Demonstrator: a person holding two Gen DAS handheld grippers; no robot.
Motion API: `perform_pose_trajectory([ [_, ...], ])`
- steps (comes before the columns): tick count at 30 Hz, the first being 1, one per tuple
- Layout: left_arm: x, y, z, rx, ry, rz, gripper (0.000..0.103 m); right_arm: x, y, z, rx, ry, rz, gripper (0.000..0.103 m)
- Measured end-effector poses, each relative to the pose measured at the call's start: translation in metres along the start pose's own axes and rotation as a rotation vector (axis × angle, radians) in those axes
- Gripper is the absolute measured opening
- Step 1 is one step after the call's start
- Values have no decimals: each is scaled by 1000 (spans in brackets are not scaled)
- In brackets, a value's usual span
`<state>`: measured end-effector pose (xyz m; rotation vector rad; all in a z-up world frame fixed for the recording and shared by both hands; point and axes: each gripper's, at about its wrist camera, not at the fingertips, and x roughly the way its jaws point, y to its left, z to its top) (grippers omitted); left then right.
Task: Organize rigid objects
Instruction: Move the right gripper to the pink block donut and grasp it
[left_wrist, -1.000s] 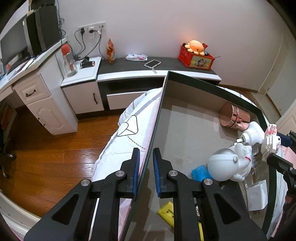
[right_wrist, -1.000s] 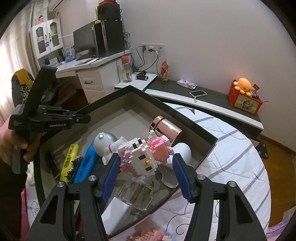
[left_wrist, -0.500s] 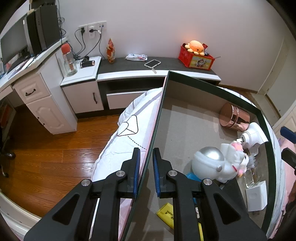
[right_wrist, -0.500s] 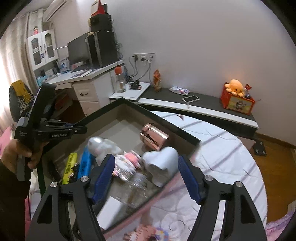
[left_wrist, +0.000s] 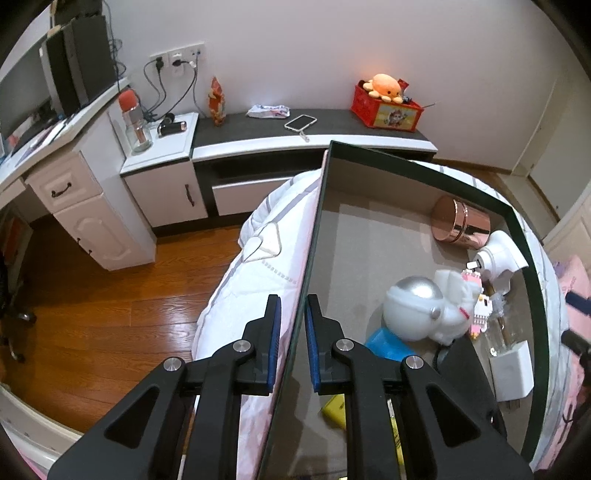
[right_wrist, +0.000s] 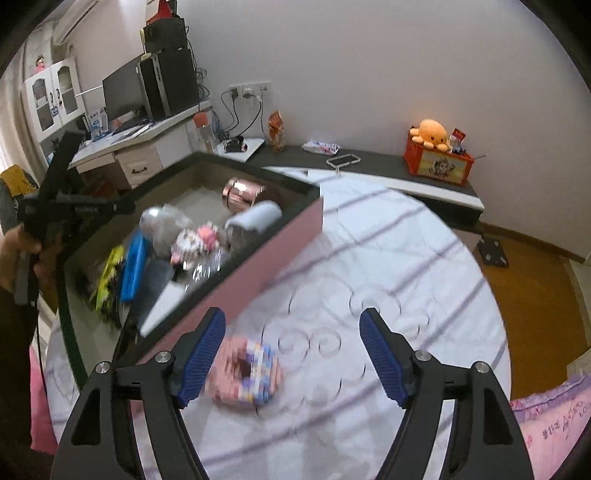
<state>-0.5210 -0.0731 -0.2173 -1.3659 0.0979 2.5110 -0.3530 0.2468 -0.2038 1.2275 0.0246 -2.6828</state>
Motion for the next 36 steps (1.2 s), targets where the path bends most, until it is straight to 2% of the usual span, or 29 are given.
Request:
perform_pose_trajectory([
  [5,0,-1,-23,34,55,52,13,5,10,-23,-26,60,41,76],
  [8,-10,4,-35,17,53,45,13,10,17,-31,-48,83,60,76],
  [16,-40,2,-51,35,17,51,13,29,26,-31,-62,114,71,76],
  [25,-37,2,-59,45,50,75,13,40,26,-28,-60,125,78,76],
  [27,-36,1,-59,44,50,74,13,42,24,-28,-54,129,79,62],
  [36,-36,1,-63,44,52,68,13,39,22,-28,-42,122,78,62],
])
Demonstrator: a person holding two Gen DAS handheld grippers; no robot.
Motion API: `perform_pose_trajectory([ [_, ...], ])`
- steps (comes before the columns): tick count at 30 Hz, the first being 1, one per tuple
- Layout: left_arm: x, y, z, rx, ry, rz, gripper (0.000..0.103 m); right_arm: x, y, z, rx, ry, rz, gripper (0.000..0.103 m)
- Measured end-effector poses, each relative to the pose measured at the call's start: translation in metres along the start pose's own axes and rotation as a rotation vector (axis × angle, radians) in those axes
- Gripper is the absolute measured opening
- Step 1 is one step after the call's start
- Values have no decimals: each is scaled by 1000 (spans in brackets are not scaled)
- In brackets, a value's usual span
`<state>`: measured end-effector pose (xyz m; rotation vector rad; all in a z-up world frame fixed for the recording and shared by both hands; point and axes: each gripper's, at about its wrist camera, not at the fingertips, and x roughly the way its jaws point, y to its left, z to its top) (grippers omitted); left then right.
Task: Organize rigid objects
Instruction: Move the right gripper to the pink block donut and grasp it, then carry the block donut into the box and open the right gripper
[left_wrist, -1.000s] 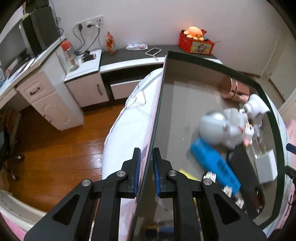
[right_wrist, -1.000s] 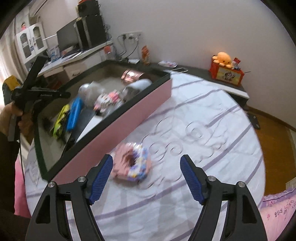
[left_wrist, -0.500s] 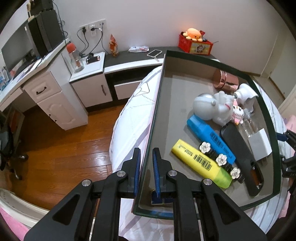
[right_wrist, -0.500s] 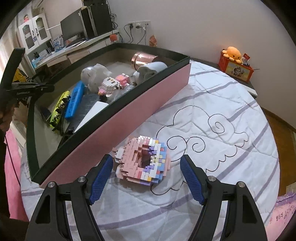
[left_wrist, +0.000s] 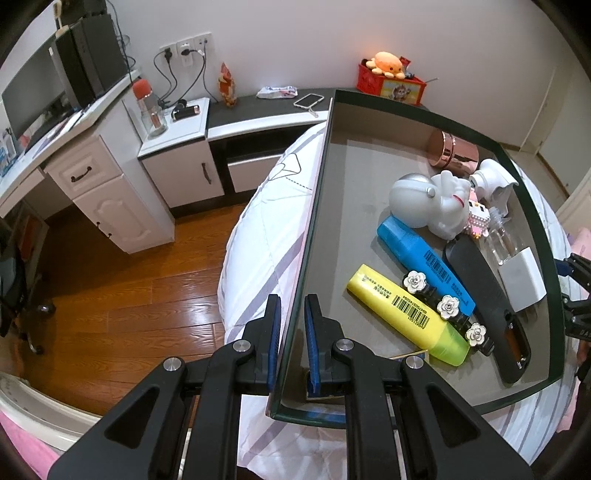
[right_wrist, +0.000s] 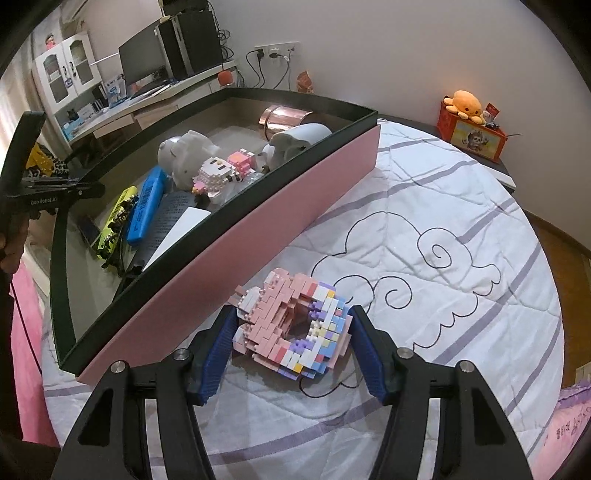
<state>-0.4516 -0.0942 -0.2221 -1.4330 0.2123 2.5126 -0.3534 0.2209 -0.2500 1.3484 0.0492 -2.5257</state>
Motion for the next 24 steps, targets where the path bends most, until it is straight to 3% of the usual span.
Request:
perform_pose_trajectory([
  [13,1,-2,-1,6,2,2,13,-14,-13,9,41,-47,-50,62],
  [24,4,-1,-1,14,9,-3,13,-54,-17,36,71,-238,-217,62],
])
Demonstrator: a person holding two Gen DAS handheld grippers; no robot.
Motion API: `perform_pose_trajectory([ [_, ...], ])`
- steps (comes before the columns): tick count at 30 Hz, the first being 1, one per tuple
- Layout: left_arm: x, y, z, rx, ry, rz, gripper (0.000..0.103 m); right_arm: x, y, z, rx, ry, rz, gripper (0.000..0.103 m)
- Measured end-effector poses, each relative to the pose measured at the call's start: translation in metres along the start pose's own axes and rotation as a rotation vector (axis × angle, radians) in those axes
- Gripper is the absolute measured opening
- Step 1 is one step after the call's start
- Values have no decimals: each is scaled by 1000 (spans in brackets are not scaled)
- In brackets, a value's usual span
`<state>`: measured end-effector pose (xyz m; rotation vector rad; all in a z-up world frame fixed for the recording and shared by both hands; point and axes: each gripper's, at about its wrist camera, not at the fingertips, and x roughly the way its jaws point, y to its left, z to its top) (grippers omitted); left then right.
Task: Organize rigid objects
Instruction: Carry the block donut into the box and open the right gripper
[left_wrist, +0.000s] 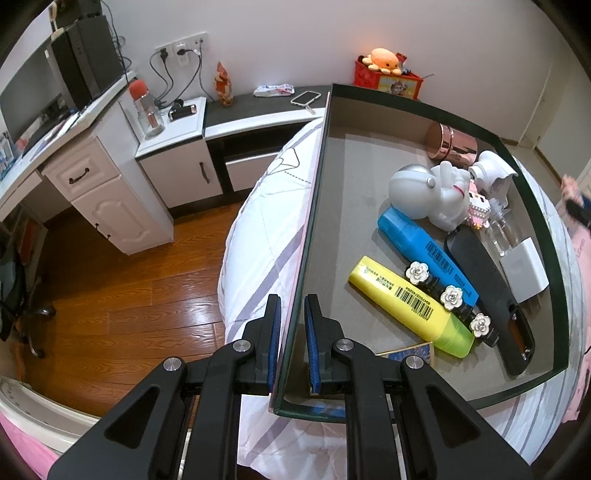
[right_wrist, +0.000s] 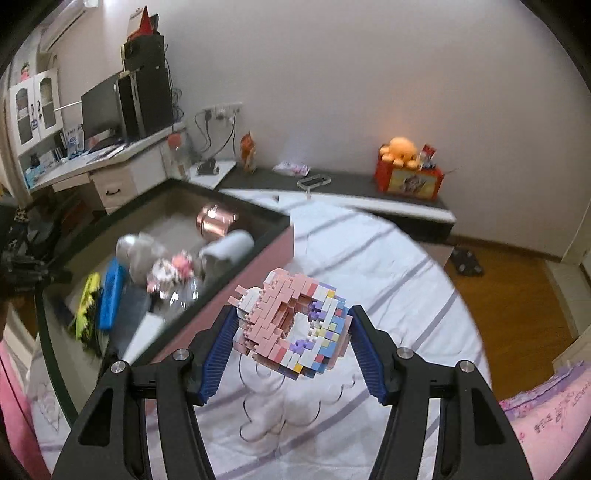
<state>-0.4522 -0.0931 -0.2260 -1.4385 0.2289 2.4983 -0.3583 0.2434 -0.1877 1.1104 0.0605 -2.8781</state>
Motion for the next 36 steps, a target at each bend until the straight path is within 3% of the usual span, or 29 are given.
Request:
perform_pose_trajectory([
  [4,2,1,-1,-3,4,-2,13,-9,15,14,-33,-36,10,62],
  [7,2,2,-2,-4,4,-6,13,-13,37,22,-71,-49,71,62],
  [12,2,2,-3,-6,2,-8,13,-3,86,18,-168,-4,177,62],
  [17,1,2,-3,-3,1,-6,13,10,124,8,-247,52,226,62],
  [30,-4,3,-4,9,-10,-5,12,21,121,2,-228,84,233,63],
  [32,-6,3,-4,12,-13,-4,12,19,120,3,-223,76,229,78],
  [36,-9,2,-5,16,-12,5,12,15,121,5,-215,56,232,80],
])
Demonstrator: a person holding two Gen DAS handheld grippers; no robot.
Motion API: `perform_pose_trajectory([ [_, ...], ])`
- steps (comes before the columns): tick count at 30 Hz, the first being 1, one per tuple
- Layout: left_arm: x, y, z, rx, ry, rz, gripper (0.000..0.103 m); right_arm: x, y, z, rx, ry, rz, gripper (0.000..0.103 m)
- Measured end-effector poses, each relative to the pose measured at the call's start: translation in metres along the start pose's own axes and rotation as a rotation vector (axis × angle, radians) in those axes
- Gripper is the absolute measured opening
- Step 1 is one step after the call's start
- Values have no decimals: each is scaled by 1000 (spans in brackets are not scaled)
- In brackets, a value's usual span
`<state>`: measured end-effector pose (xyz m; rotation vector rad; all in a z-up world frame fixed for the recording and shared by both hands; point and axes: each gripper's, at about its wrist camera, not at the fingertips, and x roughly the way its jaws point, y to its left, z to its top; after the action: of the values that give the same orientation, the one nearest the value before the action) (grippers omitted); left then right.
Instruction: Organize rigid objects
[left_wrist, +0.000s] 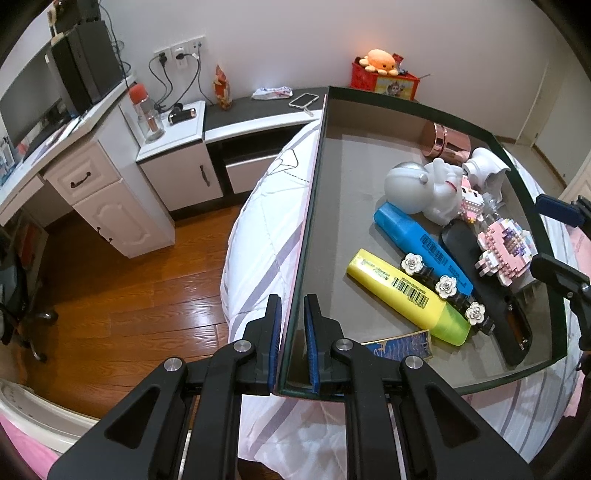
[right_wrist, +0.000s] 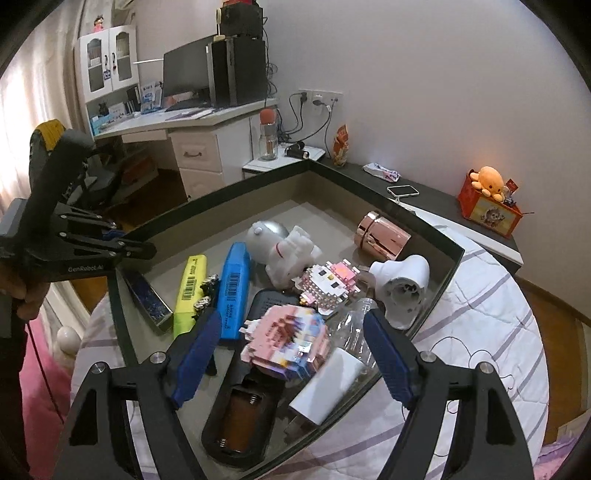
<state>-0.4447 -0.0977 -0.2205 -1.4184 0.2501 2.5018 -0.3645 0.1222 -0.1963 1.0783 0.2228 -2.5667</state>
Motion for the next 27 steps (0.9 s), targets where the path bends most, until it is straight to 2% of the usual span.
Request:
perform_pose_trajectory([
  [12,-27,-11,-2,-14,-30,39,12,-19,-15,-9,83,-26,41,81],
  [20,-84,-39,-9,6,-148,82,14,-50,-25,-20,125,-70,81,81],
  [22,-100,-54,-12,10,-183,84,25,-63,-28,-23,135,-95,95,81],
  [24,-115,-68,-14,12,-225,80,67,-78,-32,-26,136,-127,94,84],
  [26,-129,-87,-18,22,-276,89,86,-92,-37,-31,138,-165,89,87],
  [27,-135,-95,-20,27,-295,81,91,-98,-39,-32,140,-178,90,88],
])
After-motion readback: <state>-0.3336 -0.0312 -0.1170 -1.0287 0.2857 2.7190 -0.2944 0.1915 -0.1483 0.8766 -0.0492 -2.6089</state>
